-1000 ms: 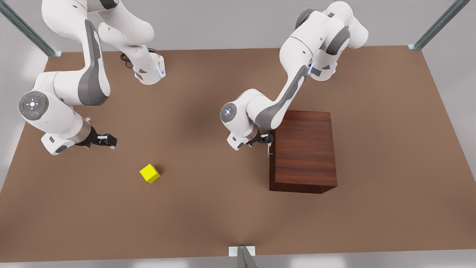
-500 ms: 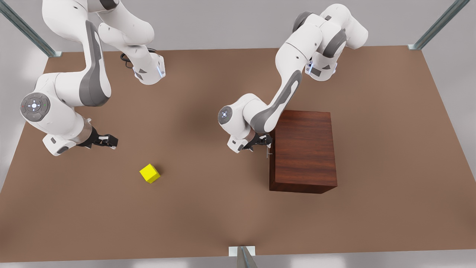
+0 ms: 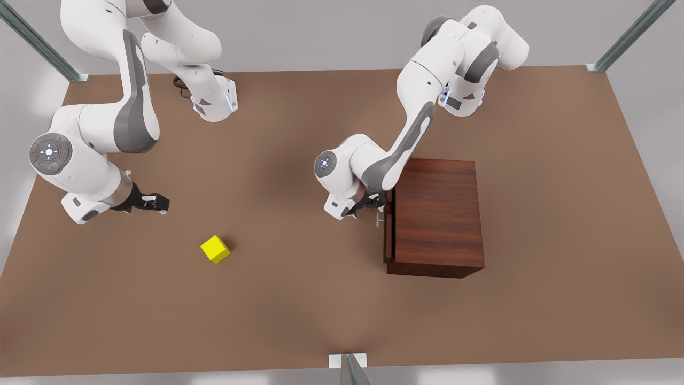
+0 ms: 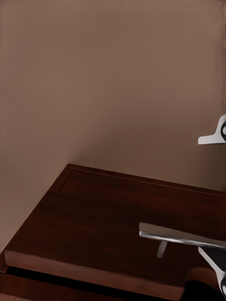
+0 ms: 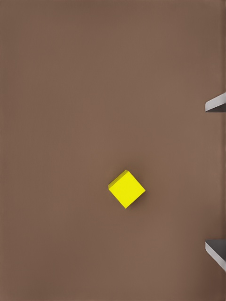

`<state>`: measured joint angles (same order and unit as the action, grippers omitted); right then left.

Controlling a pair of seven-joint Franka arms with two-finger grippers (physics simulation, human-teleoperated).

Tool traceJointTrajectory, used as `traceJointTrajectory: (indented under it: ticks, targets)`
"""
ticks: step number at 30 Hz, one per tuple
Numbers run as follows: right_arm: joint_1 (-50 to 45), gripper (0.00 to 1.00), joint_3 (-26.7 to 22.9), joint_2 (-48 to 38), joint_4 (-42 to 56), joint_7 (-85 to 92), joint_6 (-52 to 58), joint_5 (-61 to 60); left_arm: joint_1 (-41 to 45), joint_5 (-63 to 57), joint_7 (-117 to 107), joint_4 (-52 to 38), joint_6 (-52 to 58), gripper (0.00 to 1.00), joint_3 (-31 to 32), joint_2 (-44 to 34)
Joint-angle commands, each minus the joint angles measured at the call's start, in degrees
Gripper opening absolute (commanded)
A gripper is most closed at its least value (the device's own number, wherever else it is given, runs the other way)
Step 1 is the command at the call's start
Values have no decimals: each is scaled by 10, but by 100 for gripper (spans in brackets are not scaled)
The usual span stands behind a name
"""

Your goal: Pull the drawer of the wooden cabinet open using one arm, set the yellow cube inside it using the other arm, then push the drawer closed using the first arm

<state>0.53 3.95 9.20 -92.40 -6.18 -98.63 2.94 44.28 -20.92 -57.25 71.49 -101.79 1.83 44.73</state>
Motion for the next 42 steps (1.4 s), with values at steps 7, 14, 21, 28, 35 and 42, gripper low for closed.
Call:
traceJointTrajectory:
  ticks: [7,14,21,28,35,42]
  targets:
    - [0,100,0,0,0,0,0,0,18,2,29,-8,-15,100,3,-2]
    - [-1,100,0,2,0,-1,0,0,24,1,42,-20,-35,100,4,1]
    - [-1,100,0,2,0,0,0,0,30,2,39,-21,-53,100,4,3]
    - [-1,100,0,3,0,0,2,0,40,4,31,-29,-67,100,4,4]
    - [-1,100,0,3,0,0,2,0,47,5,15,-31,-72,100,4,8]
    - [-1,100,0,3,0,0,2,0,81,7,11,-117,98,100,32,-2]
